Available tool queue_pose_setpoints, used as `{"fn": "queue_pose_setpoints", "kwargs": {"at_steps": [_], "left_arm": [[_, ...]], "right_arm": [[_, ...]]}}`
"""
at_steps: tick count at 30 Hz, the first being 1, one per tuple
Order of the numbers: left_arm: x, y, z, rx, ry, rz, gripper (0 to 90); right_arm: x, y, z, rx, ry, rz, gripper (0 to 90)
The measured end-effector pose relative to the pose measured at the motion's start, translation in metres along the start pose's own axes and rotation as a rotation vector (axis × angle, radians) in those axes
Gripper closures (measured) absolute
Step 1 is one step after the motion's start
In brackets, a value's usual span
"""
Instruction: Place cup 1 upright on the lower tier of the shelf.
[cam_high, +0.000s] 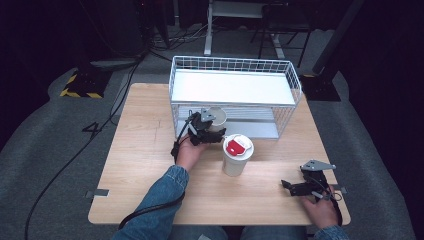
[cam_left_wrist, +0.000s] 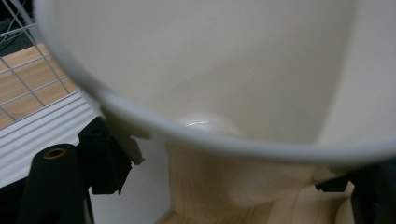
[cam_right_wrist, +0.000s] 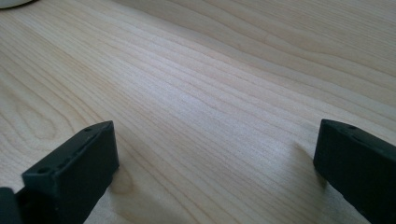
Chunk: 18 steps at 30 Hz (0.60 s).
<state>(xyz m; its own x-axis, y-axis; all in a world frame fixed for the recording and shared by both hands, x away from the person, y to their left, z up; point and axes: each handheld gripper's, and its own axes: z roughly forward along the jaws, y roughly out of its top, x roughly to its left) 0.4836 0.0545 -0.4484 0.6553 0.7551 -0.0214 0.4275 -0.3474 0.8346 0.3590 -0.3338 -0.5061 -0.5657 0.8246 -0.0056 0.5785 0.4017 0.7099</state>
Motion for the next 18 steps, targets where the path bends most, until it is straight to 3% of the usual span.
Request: {"fn": "queue_pose_setpoints", "kwargs": {"at_steps": [7,12,13,18], "left_arm": [[0.001,0.0,0.014,-0.011,-0.003,-0.019,22.8],[0.003,0.002,0.025,-0.013,0.017,-0.043,22.8],[0.004,0.003,0.027,-0.008,0.019,-0.027,22.8],[0.004,0.003,0.037,-0.011,0.039,-0.028,22.8]], "right_arm": [[0.0,0.0,0.0,0.0,0.0,0.0,0.2],[0.0,0.0,0.0,0.0,0.0,0.0,0.2],[0.0,0.0,0.0,0.0,0.0,0.0,0.2],[0.0,0.0,0.0,0.0,0.0,0.0,0.2]]}}
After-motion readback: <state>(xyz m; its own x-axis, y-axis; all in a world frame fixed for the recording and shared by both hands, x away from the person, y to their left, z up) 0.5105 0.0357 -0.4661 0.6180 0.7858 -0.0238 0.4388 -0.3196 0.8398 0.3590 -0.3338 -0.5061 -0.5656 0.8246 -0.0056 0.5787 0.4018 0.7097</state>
